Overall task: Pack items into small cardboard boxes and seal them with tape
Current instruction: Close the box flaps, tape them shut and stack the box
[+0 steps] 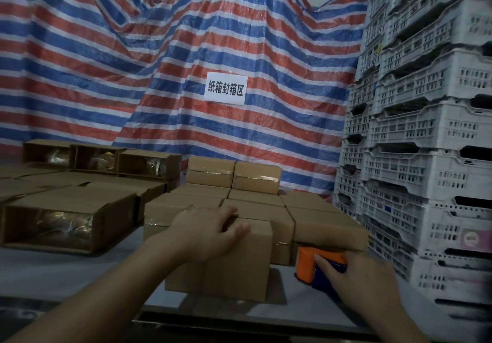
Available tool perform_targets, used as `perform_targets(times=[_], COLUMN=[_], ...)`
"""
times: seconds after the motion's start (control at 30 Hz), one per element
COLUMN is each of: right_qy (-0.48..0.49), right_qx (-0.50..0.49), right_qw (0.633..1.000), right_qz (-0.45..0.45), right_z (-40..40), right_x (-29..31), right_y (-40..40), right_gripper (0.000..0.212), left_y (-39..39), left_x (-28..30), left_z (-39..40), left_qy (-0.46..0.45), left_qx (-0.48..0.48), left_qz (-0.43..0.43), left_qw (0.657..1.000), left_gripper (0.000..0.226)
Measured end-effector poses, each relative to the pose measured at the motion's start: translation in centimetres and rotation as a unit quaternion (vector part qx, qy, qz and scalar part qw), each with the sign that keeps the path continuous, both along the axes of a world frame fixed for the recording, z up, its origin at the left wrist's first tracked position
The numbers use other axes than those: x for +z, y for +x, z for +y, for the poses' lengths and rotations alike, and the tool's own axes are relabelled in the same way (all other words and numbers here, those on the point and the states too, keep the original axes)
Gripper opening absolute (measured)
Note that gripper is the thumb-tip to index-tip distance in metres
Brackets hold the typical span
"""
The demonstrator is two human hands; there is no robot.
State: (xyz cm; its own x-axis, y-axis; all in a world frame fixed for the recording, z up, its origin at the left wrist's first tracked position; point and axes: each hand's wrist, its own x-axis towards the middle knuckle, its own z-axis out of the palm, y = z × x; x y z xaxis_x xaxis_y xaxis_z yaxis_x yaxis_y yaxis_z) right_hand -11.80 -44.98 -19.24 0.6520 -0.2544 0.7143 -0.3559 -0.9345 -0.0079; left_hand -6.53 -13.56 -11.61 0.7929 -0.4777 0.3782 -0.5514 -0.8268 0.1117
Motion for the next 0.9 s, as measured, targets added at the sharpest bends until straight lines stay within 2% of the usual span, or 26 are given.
perform_targets(times=[0.1, 0.17, 0.27, 0.37, 0.43, 0.5, 0.57, 0.63, 0.67, 0.73, 0.8, 0.9], right_qy=[0.04, 0.017, 0.015, 0.094, 0.218, 0.347, 0.494, 0.592, 0.608, 0.606, 0.593, 0.536], right_qx=[0.042, 0.053, 0.017, 0.0, 0.074, 0.175, 0.258, 0.363, 0.407, 0.448, 0.451, 0.43], right_qw=[0.998, 0.998, 1.0, 0.995, 0.967, 0.909, 0.821, 0.717, 0.681, 0.657, 0.66, 0.709], right_qz=[-0.016, -0.042, -0.019, -0.04, -0.112, -0.147, -0.12, -0.068, -0.035, 0.034, 0.094, 0.158], right_z=[-1.0, -1.2, -0.9, -0.5, 0.3, 1.3, 3.1, 5.8, 7.2, 9.9, 12.1, 14.2], right_x=[-0.3, -0.7, -0.7, 1.0, 3.8, 7.5, 11.4, 14.4, 15.8, 17.6, 18.3, 18.0], right_y=[0.0, -0.1, -0.2, 0.0, -0.1, 0.1, 1.0, 2.2, 2.8, 4.1, 5.6, 8.1], right_gripper=[0.071, 0.069, 0.07, 0.074, 0.083, 0.088, 0.086, 0.06, 0.05, 0.042, 0.04, 0.05], left_y=[0.0, 0.1, 0.2, 0.3, 0.4, 0.5, 0.4, 0.3, 0.2, 0.2, 0.2, 0.4], left_x=[0.0, 0.0, 0.1, 0.3, 0.8, 1.4, 1.9, 2.2, 2.4, 2.9, 3.4, 3.9], left_z=[-0.1, -0.1, 0.0, 0.0, 0.1, 0.3, 0.7, 1.3, 1.6, 2.3, 3.0, 3.6], left_qy=[0.001, 0.001, -0.009, -0.052, -0.125, -0.216, -0.283, -0.341, -0.373, -0.444, -0.52, -0.602], left_qx=[0.006, 0.008, 0.001, -0.011, -0.023, -0.047, -0.069, -0.089, -0.095, -0.099, -0.103, -0.103], left_qz=[-0.001, -0.004, 0.0, 0.042, 0.106, 0.172, 0.215, 0.232, 0.237, 0.259, 0.305, 0.347], left_qw=[1.0, 1.0, 1.0, 0.998, 0.986, 0.96, 0.932, 0.907, 0.892, 0.852, 0.792, 0.712], left_gripper=[0.068, 0.069, 0.068, 0.065, 0.06, 0.053, 0.05, 0.047, 0.048, 0.054, 0.062, 0.073])
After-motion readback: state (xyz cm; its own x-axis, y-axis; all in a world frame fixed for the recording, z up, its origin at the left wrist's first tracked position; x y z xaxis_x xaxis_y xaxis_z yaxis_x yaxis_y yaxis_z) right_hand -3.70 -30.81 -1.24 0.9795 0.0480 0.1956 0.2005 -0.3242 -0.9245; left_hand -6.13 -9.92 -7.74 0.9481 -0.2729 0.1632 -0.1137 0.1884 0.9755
